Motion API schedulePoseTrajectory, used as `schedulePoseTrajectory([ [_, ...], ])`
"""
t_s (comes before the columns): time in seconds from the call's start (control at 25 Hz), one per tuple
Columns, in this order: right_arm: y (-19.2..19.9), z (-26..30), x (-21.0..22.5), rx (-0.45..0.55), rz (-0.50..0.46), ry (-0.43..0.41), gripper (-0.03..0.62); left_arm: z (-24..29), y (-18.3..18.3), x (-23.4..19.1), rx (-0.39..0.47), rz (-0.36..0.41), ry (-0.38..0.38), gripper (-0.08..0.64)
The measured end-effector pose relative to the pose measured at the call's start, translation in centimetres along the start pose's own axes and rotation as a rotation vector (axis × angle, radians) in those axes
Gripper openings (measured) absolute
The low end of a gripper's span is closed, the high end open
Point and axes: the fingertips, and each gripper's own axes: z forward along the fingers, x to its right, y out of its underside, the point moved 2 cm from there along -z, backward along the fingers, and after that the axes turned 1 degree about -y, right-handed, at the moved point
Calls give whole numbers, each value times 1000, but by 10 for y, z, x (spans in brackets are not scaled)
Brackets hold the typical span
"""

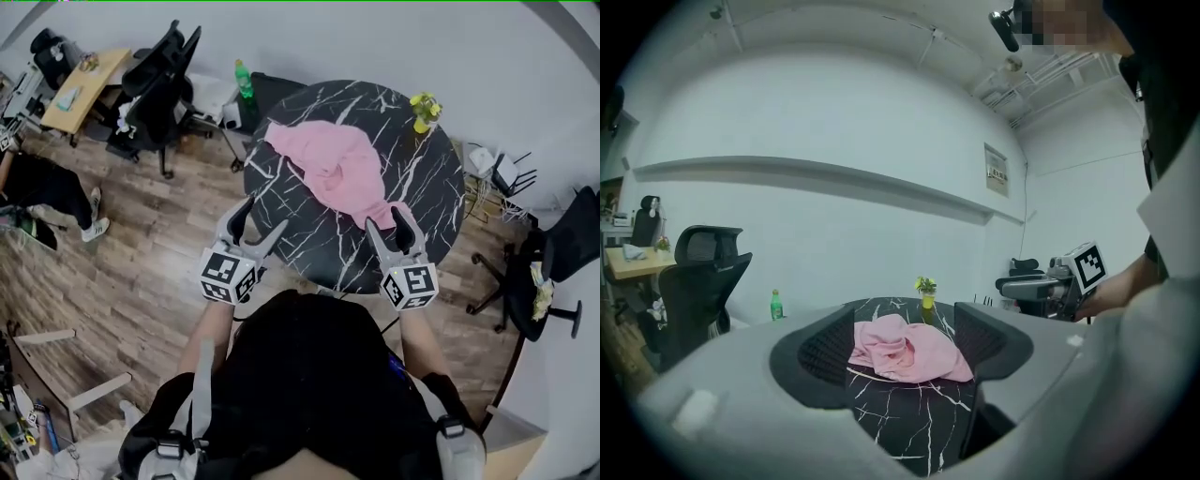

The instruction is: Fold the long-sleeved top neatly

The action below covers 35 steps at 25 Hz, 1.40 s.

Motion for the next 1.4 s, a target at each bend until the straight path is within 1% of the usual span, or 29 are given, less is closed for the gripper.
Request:
schedulePoseTrajectory([
  [0.12, 8, 14, 14, -18, 6, -20, 241, 18, 3, 3, -25, 15, 2, 323],
  [0.4, 29, 39, 40, -98, 10, -67, 223, 59, 11, 2, -89, 43, -4, 284],
  [0.68, 50, 58, 69, -177, 14, -113, 189, 100, 17, 2, -151, 43, -15, 271],
  [0.84, 70, 70, 76, -250, -29, -164, 184, 111, 22, 6, -171, 34, -36, 265],
  [1.12, 108, 108, 73, -373, -149, -258, 184, 110, 38, 4, -207, 11, -67, 265],
  [1.4, 131, 144, 63, -467, -229, -286, 184, 101, 50, -12, -226, -11, -70, 265],
])
